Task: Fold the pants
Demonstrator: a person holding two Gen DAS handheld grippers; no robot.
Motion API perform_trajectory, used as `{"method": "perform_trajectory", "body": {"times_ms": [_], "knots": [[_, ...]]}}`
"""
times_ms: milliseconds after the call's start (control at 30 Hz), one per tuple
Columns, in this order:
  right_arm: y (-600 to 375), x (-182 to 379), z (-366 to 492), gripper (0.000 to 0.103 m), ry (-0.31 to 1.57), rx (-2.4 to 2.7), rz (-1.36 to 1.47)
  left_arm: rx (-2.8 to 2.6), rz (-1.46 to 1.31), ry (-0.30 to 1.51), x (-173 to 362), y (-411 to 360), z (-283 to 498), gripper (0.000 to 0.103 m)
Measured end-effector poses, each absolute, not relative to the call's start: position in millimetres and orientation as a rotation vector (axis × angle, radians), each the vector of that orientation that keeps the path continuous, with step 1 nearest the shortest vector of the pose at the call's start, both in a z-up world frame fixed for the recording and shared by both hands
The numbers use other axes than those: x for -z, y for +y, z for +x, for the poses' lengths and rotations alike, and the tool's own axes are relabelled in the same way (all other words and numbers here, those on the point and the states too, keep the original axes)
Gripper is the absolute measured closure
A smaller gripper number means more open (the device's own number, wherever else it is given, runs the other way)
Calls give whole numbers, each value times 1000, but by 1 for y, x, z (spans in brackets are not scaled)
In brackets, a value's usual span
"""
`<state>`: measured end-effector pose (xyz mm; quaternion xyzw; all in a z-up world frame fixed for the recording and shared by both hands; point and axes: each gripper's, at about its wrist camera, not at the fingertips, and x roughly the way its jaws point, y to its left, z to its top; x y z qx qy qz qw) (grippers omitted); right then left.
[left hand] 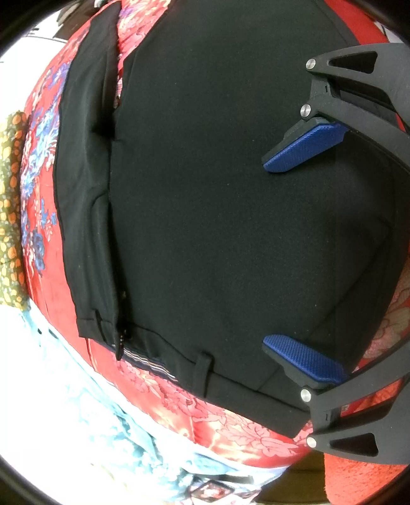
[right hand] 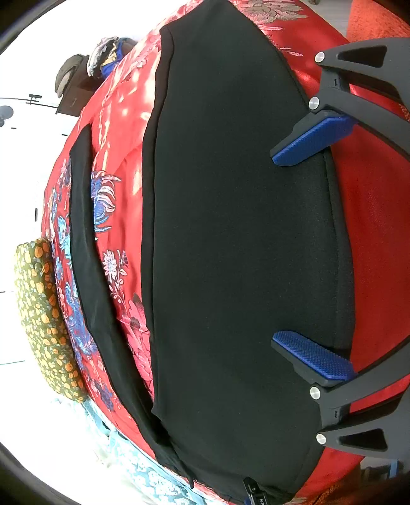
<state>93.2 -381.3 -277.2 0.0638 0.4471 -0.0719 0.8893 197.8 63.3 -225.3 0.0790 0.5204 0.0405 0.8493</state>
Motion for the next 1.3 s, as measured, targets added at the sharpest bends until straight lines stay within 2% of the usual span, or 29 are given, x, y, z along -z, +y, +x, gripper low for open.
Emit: {"method": "perform_trajectory", "body": {"times_ms": [1300], "knots": [[-382,274,93,0,920,133,115,-90,179,1072,225,61,193,1]]}}
